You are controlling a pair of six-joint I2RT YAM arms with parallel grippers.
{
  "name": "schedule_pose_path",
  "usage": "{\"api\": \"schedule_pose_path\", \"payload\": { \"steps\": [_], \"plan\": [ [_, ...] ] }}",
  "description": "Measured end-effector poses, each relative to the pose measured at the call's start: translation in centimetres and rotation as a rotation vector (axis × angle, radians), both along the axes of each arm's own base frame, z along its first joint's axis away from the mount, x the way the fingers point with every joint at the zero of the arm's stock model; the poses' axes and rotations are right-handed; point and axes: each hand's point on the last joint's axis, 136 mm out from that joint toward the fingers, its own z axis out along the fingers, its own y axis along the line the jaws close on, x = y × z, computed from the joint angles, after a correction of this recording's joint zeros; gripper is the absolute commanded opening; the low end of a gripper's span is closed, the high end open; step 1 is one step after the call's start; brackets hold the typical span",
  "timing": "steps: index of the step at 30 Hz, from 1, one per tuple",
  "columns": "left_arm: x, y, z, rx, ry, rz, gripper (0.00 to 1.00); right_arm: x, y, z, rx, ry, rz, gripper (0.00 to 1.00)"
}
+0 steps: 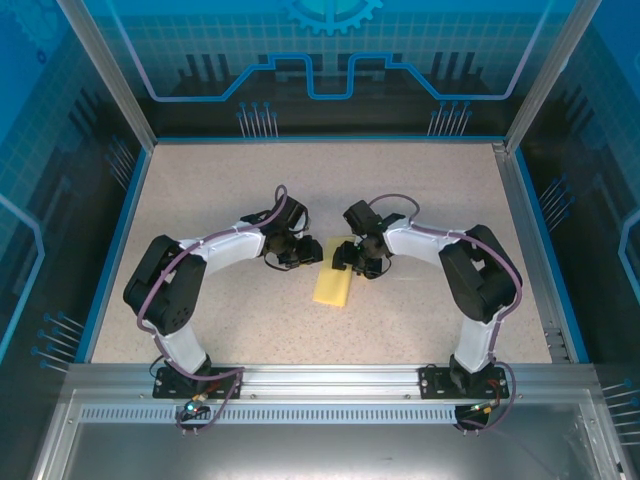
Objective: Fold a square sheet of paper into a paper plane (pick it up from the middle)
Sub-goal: Hold the square sheet of paper at the center of the table.
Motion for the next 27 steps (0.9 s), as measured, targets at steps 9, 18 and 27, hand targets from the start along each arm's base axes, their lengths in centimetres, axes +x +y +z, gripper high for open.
{"api": "schedule_pose_path", "payload": {
  "steps": [9, 18, 27],
  "plan": [
    [0.0, -0.1, 0.0, -0.004, 0.002, -0.001, 0.29, 0.0, 0.0, 0.0, -0.007, 0.006, 0.016, 0.63],
    [0.2, -1.1, 0.7, -0.069, 0.003, 0.001, 0.21, 0.0, -0.1, -0.1, -0.010, 0.009, 0.010, 0.63],
    [0.2, -1.6, 0.4, -0.094, 0.026, 0.005, 0.04, 0.0, -0.1, -0.3, -0.015, 0.013, 0.002, 0.62]
  ]
}}
